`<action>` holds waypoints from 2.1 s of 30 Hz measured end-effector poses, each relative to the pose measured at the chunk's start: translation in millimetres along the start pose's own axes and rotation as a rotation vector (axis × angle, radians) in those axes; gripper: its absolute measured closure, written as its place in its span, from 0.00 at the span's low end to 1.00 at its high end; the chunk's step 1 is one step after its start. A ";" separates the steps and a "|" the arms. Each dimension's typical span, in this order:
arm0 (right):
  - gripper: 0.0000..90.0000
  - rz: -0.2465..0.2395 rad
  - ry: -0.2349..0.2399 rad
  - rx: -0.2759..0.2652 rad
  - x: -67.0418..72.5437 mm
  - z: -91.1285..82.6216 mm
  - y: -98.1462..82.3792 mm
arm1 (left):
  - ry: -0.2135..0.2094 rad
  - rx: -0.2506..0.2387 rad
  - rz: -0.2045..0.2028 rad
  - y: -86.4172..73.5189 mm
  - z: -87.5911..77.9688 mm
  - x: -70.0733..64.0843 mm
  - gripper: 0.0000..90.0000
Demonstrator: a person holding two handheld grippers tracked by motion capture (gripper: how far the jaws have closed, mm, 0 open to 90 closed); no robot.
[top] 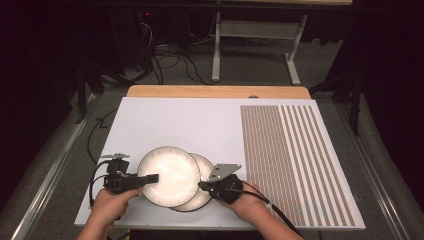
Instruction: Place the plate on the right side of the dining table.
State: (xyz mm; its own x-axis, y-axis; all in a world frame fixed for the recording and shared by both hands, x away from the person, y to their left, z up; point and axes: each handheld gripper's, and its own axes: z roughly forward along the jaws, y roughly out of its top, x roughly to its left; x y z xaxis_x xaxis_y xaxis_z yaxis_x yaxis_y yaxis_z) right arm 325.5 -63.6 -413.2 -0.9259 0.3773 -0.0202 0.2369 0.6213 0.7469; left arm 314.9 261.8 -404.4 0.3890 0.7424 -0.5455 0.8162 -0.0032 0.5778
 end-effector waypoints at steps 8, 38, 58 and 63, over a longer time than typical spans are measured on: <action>1.00 0.011 0.000 0.009 1.0 0.4 -0.5 | -0.017 -0.006 -0.019 0.7 -1.9 2.5 0.71; 1.00 0.034 -0.021 -0.031 -4.5 -10.4 -1.6 | -0.051 -0.045 -0.032 0.3 -6.4 6.3 0.79; 0.81 0.106 -0.096 -0.117 -19.3 -50.1 -12.5 | -0.095 -0.153 0.016 -1.2 -16.4 3.0 0.85; 0.78 0.129 -0.124 -0.147 -25.1 -66.2 -17.3 | -0.073 -0.191 0.060 -0.7 -19.6 -1.6 0.87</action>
State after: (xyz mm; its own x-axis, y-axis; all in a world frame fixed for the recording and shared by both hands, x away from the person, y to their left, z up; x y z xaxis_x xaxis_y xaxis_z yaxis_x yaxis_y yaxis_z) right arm 325.2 -129.3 -381.5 -0.8452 0.5345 0.0066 0.2971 0.4595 0.8370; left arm 305.3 273.7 -392.0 0.4704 0.6942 -0.5448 0.6971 0.0862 0.7118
